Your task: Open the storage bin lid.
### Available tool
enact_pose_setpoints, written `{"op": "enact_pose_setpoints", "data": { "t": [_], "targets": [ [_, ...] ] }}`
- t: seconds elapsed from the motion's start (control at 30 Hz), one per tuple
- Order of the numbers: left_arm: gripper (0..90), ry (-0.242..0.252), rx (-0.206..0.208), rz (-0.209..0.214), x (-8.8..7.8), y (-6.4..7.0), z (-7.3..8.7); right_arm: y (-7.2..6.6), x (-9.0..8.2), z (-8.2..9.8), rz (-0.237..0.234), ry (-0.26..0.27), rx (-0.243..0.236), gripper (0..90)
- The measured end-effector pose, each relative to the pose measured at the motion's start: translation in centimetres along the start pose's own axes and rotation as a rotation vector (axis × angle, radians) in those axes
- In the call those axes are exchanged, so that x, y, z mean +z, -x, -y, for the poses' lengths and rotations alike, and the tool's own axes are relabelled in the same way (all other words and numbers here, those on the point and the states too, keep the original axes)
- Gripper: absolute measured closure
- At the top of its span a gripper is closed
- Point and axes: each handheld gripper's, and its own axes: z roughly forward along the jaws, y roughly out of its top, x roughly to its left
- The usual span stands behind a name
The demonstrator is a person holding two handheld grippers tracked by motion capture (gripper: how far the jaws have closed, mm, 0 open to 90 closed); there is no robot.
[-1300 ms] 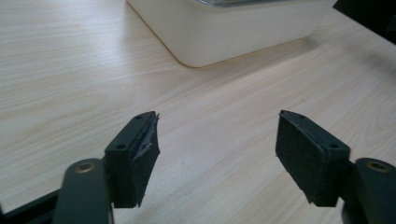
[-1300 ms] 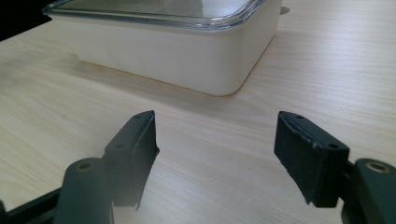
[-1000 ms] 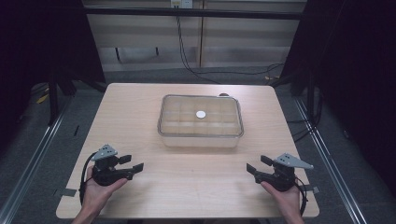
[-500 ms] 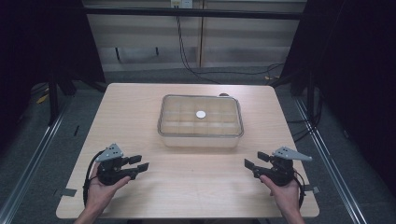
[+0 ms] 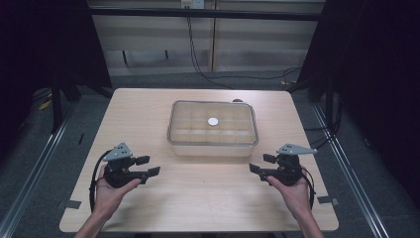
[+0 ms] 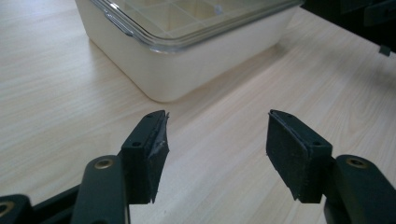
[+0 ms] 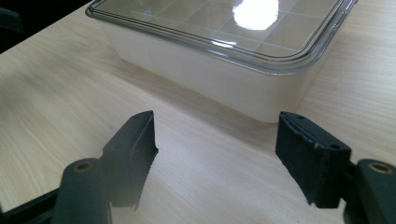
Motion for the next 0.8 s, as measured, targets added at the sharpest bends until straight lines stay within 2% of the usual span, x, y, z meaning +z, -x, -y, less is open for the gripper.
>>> {"op": "enact_pose_setpoints", "data": {
  "t": [0.03,0.17,0.3,0.4,0.47,0.5,0.57,0.6,0.7,0.8],
  "targets": [
    [38.0,0.0,-0.001,0.001,0.0,-0.1,-0.2,0.1,0.1,-0.2,-0.009,-0.002,-0.005,28.1],
    [35.9,0.004,-0.014,0.016,0.4,-0.5,-0.7,0.5,0.3,-1.1,0.005,0.011,-0.018,29.2],
    [33.1,0.002,-0.026,0.011,0.8,-0.7,-1.1,1.1,0.2,-2.0,0.004,0.03,-0.014,32.1],
    [30.6,0.016,-0.032,0.003,1.1,-0.7,-2.1,1.7,0.3,-2.6,0.001,0.022,-0.013,31.9],
    [29.7,0.016,-0.025,-0.014,1.3,-0.6,-2.4,1.9,0.3,-2.8,0.003,0.02,-0.012,30.4],
    [29.6,0.013,-0.014,-0.021,1.6,-0.6,-2.9,2.3,0.2,-2.9,-0.011,0.054,-0.014,32.3],
    [29.6,0.017,-0.015,-0.022,1.6,-0.7,-3.2,2.4,0.1,-3.0,-0.014,0.071,-0.013,32.0],
    [29.7,0.012,-0.006,-0.024,1.8,-0.7,-3.5,2.7,0.1,-3.3,-0.028,0.074,0.004,28.4],
    [29.9,0.008,-0.002,-0.017,1.9,-0.7,-4.1,3.0,0.1,-3.7,-0.025,0.067,0.012,25.0],
    [30.9,0.018,0.002,-0.019,2.0,-0.8,-4.6,3.4,0.2,-4.0,-0.03,0.063,0.011,25.5]
  ]
}}
